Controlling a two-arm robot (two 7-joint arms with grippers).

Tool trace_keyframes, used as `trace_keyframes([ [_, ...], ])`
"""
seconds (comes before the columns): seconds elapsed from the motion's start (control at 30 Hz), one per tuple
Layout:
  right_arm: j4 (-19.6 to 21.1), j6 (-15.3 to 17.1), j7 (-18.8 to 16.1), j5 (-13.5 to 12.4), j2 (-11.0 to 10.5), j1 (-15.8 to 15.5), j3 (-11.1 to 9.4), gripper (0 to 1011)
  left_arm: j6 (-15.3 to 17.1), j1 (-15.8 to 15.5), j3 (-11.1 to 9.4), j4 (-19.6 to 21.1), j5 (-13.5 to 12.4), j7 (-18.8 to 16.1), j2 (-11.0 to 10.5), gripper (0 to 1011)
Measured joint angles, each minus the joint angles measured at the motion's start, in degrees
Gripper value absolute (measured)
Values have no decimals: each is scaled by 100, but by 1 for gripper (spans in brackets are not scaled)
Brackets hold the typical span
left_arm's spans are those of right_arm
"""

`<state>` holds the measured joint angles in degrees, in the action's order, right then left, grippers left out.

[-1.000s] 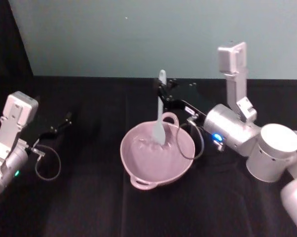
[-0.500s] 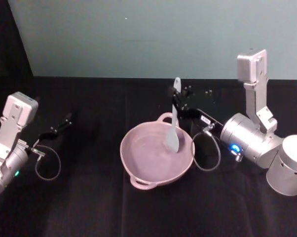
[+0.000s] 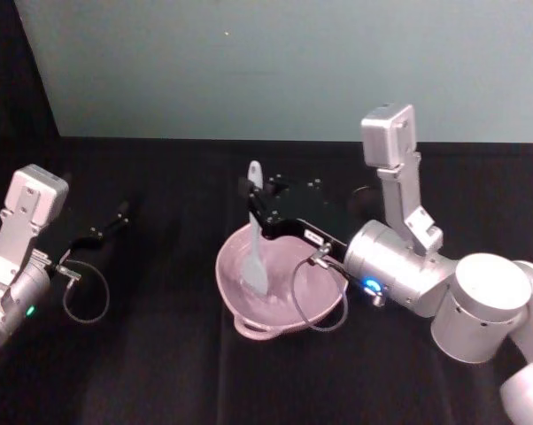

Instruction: Use the one hand to pick up the spoon and stir the clear water in the bowl.

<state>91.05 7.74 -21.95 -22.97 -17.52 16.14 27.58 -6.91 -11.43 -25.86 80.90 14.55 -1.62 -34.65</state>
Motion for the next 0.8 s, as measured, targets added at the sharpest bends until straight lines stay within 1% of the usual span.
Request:
trace_keyframes([
  [0.07, -132, -43, -28, 8, 92, 82, 64, 114, 0, 0, 0, 0, 0, 0, 0, 1011],
  [0.1, -132, -43, -28, 8, 92, 82, 64, 114, 0, 0, 0, 0, 0, 0, 0, 1011],
  [0.23, -418, -139, -75, 14, 253, 261, 126, 114, 0, 0, 0, 0, 0, 0, 0, 1011],
  [0.33, -598, -209, -117, -2, 331, 367, 133, 114, 0, 0, 0, 0, 0, 0, 0, 1011],
  [0.37, -784, -273, -147, -14, 401, 480, 134, 114, 0, 0, 0, 0, 0, 0, 0, 1011],
  [0.4, -784, -273, -147, -14, 401, 480, 134, 114, 0, 0, 0, 0, 0, 0, 0, 1011],
  [0.43, -886, -312, -155, -19, 432, 542, 128, 114, 0, 0, 0, 0, 0, 0, 0, 1011],
  [0.5, -983, -339, -156, -23, 453, 596, 109, 114, 0, 0, 0, 0, 0, 0, 0, 1011],
  [0.6, -1140, -394, -145, -55, 455, 667, -2, 114, 0, 0, 0, 0, 0, 0, 0, 1011],
  [0.63, -1140, -394, -145, -55, 455, 667, -2, 114, 0, 0, 0, 0, 0, 0, 0, 1011],
  [0.8, -1070, -433, -13, -92, 318, 563, -212, 114, 0, 0, 0, 0, 0, 0, 0, 1011],
])
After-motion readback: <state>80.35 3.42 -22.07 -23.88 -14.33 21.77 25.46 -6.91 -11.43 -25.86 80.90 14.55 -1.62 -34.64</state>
